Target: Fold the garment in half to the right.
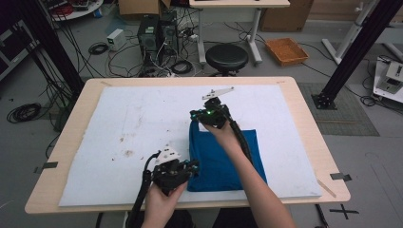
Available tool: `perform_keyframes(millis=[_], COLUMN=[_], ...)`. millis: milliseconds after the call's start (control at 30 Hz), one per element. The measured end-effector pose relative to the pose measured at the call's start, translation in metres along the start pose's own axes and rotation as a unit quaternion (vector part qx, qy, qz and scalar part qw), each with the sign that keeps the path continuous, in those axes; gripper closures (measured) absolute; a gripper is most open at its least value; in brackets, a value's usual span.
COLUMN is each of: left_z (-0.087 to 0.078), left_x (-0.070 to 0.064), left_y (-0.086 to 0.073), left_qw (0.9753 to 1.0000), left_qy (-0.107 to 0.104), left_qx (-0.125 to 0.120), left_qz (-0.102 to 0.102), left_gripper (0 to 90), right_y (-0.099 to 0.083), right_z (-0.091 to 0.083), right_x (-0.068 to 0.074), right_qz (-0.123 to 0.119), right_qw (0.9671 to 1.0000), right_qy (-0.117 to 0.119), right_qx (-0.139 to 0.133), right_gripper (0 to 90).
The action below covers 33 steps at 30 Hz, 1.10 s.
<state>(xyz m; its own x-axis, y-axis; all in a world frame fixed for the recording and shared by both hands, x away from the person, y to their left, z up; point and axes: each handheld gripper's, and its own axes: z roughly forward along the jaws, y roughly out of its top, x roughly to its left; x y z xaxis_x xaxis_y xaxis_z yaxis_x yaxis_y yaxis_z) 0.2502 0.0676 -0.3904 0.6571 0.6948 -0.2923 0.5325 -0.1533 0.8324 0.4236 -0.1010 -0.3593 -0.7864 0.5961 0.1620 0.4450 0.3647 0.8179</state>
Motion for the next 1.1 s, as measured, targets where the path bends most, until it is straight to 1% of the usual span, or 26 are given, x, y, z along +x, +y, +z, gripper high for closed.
perform_keyframes(millis=[67, 200, 300, 400, 500, 533, 600, 667, 767, 833, 933, 967, 1000, 1033, 1067, 1100], left_z=[0.011, 0.035, 0.053, 0.071, 0.089, 0.094, 0.105, 0.116, 0.129, 0.137, 0.147, 0.149, 0.151, 0.152, 0.151, 0.149], left_x=[-0.008, -0.022, -0.034, -0.045, -0.054, -0.058, -0.062, -0.066, -0.070, -0.072, -0.074, -0.075, -0.075, -0.076, -0.077, -0.077], left_y=[0.004, 0.008, 0.011, 0.013, 0.014, 0.014, 0.014, 0.013, 0.011, 0.009, 0.008, 0.008, 0.008, 0.008, 0.009, 0.010], left_qw=[0.9999, 0.9995, 0.9989, 0.9981, 0.9973, 0.9972, 0.9967, 0.9964, 0.9961, 0.9960, 0.9957, 0.9953, 0.9949, 0.9945, 0.9938, 0.9929], left_qy=[-0.011, -0.031, -0.044, -0.055, -0.064, -0.067, -0.072, -0.074, -0.074, -0.075, -0.078, -0.085, -0.092, -0.099, -0.107, -0.116], left_qx=[0.000, 0.005, 0.010, 0.017, 0.024, 0.025, 0.031, 0.035, 0.043, 0.046, 0.046, 0.042, 0.037, 0.032, 0.026, 0.020], left_qz=[0.004, 0.011, 0.016, 0.023, 0.025, 0.022, 0.024, 0.020, 0.020, 0.017, 0.019, 0.018, 0.017, 0.017, 0.016, 0.017], left_gripper=[84.6, 84.7, 84.7, 84.7, 84.7, 84.7, 84.7, 84.7, 84.7, 84.7, 84.4, 82.4, 77.2, 69.7, 63.2, 60.2], right_y=[-0.004, -0.015, -0.025, -0.035, -0.046, -0.050, -0.058, -0.065, -0.075, -0.079, -0.085, -0.087, -0.089, -0.090, -0.092, -0.094], right_z=[-0.012, -0.037, -0.055, -0.071, -0.086, -0.090, -0.096, -0.101, -0.105, -0.104, -0.102, -0.101, -0.100, -0.099, -0.098, -0.097], right_x=[-0.006, -0.022, -0.036, -0.050, -0.065, -0.070, -0.077, -0.084, -0.092, -0.095, -0.100, -0.101, -0.101, -0.102, -0.102, -0.103], right_qz=[-0.001, 0.000, 0.007, 0.012, 0.017, 0.021, 0.021, 0.023, 0.023, 0.025, 0.022, 0.020, 0.020, 0.016, 0.017, 0.018], right_qw=[1.0000, 0.9999, 0.9998, 0.9995, 0.9990, 0.9987, 0.9980, 0.9974, 0.9964, 0.9949, 0.9932, 0.9925, 0.9916, 0.9908, 0.9896, 0.9875], right_qy=[-0.004, -0.011, -0.017, -0.029, -0.041, -0.047, -0.058, -0.067, -0.079, -0.092, -0.106, -0.111, -0.118, -0.125, -0.132, -0.147], right_qx=[-0.007, -0.010, -0.010, -0.005, 0.002, 0.005, 0.008, 0.014, 0.022, 0.035, 0.044, 0.047, 0.049, 0.050, 0.053, 0.054], right_gripper=[87.8, 87.8, 87.7, 87.8, 87.8, 87.8, 87.8, 87.8, 87.8, 87.9, 87.8, 87.7, 87.5, 86.7, 83.0, 79.4])
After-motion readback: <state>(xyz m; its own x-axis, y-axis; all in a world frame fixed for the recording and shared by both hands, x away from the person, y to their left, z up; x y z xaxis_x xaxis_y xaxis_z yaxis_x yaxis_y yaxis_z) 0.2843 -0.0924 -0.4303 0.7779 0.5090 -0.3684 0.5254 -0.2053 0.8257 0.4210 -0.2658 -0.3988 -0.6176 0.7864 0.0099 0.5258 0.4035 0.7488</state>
